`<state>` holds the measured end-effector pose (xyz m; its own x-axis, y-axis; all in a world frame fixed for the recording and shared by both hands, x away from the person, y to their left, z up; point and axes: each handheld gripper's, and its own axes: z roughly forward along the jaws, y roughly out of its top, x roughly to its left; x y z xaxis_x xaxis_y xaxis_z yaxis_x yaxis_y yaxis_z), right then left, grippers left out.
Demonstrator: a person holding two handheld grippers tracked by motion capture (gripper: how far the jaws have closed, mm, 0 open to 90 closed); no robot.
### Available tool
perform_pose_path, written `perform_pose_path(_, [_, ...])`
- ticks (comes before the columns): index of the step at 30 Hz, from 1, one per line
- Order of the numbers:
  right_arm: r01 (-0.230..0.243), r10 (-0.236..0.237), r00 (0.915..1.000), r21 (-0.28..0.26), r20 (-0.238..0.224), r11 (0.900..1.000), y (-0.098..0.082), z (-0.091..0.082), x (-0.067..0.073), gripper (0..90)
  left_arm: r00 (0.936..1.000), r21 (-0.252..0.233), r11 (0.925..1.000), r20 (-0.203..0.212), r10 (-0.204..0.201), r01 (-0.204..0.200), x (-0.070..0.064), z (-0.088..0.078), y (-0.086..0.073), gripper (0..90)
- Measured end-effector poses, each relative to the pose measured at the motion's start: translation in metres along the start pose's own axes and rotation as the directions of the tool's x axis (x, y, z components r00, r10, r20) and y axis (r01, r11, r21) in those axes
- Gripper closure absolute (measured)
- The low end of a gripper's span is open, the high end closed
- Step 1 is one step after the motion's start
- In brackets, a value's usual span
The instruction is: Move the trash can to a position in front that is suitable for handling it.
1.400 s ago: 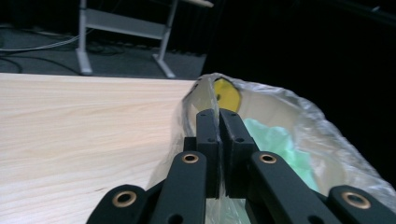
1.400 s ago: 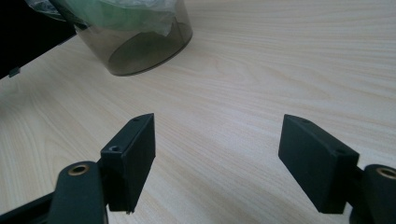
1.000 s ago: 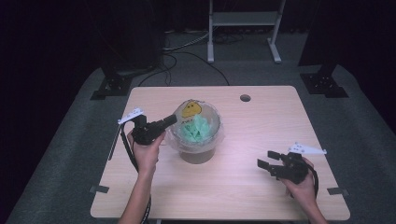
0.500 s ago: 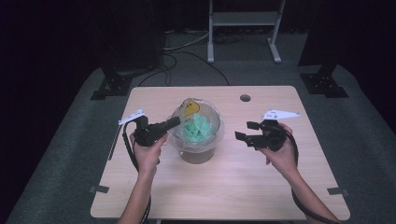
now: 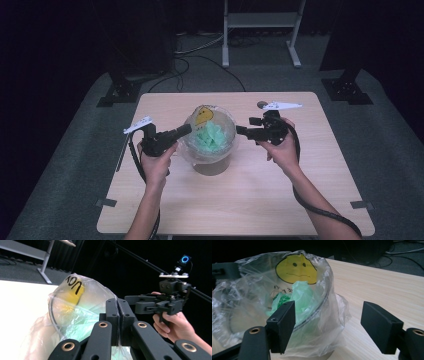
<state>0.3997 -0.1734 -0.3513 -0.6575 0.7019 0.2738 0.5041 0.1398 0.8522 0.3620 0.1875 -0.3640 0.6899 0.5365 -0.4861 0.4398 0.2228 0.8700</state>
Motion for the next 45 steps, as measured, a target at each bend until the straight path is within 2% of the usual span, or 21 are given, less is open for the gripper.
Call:
perform_pose_path(6, [-0.023, 0.023, 0.9997, -0.006, 0.002, 1.0, 0.0, 0.012, 0.0, 27.1, 1.0, -0.006, 1.0, 0.008, 0.002, -0.002, -0.002, -0.001, 0.001, 88.7])
perform_pose_path(10, [-0.015, 0.015, 0.9998, -0.004, 0.015, 1.0, 0.002, 0.018, 0.002, 27.2, 1.0, -0.012, 0.9999, 0.009, 0.003, -0.003, -0.003, -0.002, 0.002, 88.7])
perform_pose_path(17, [-0.028, 0.029, 0.999, -0.009, 0.035, 1.0, 0.001, 0.026, 0.005, 28.5, 0.9998, -0.022, 0.9997, 0.016, 0.009, -0.009, -0.005, -0.006, 0.005, 88.7])
perform_pose_path(24, [-0.044, 0.044, 0.9962, -0.001, 0.075, 0.999, 0.002, 0.031, 0.008, 44.5, 0.9998, -0.034, 0.9994, 0.021, 0.004, -0.003, -0.006, -0.007, 0.006, 88.7])
perform_pose_path(28, [-0.039, 0.038, 0.9952, 0.003, 0.09, 0.999, 0.003, 0.032, 0.011, 52.8, 0.9997, -0.041, 0.9991, 0.024, 0.003, -0.002, -0.007, -0.008, 0.006, 88.6])
perform_pose_path(30, [-0.03, 0.03, 0.994, -0.004, 0.105, 1.0, 0.004, 0.031, 0.013, 60.6, 0.9996, -0.044, 0.9991, 0.027, 0.001, 0.0, -0.007, -0.009, 0.007, 88.6])
perform_pose_path(31, [-0.03, 0.03, 0.994, -0.004, 0.105, 1.0, 0.004, 0.031, 0.013, 60.6, 0.9996, -0.046, 0.999, 0.028, 0.001, 0.0, -0.008, -0.009, 0.007, 88.6])
perform_pose_path(35, [-0.009, 0.011, 0.9919, -0.018, 0.127, 1.0, 0.008, 0.028, 0.017, 72.8, 0.9992, -0.05, 0.9988, 0.04, 0.007, -0.005, -0.009, -0.01, 0.008, 88.6])
perform_pose_path(36, [-0.009, 0.011, 0.9919, -0.018, 0.127, 1.0, 0.008, 0.028, 0.017, 72.8, 0.9992, -0.05, 0.9988, 0.04, 0.007, -0.005, -0.009, -0.01, 0.008, 88.5])
perform_pose_path(37, [-0.003, 0.006, 0.9914, -0.023, 0.131, 1.0, 0.01, 0.026, 0.019, 77.2, 0.9991, -0.051, 0.9987, 0.041, 0.007, -0.004, -0.01, -0.009, 0.008, 88.5])
perform_pose_path(40, [0.004, 0.001, 0.9909, -0.032, 0.134, 0.999, 0.011, 0.024, 0.02, 80.7, 0.9989, -0.052, 0.9986, 0.046, 0.01, -0.007, -0.011, -0.009, 0.008, 88.5])
perform_pose_path(41, [0.009, -0.005, 0.9912, -0.027, 0.132, 1.0, 0.013, 0.023, 0.021, 84.5, 0.9989, -0.052, 0.9986, 0.047, 0.01, -0.007, -0.011, -0.009, 0.008, 88.5])
perform_pose_path(45, [0.002, 0.001, 0.993, -0.025, 0.118, 1.0, 0.015, 0.021, 0.022, 87.1, 0.9988, -0.054, 0.9985, 0.049, 0.009, -0.006, -0.012, -0.008, 0.008, 88.4])
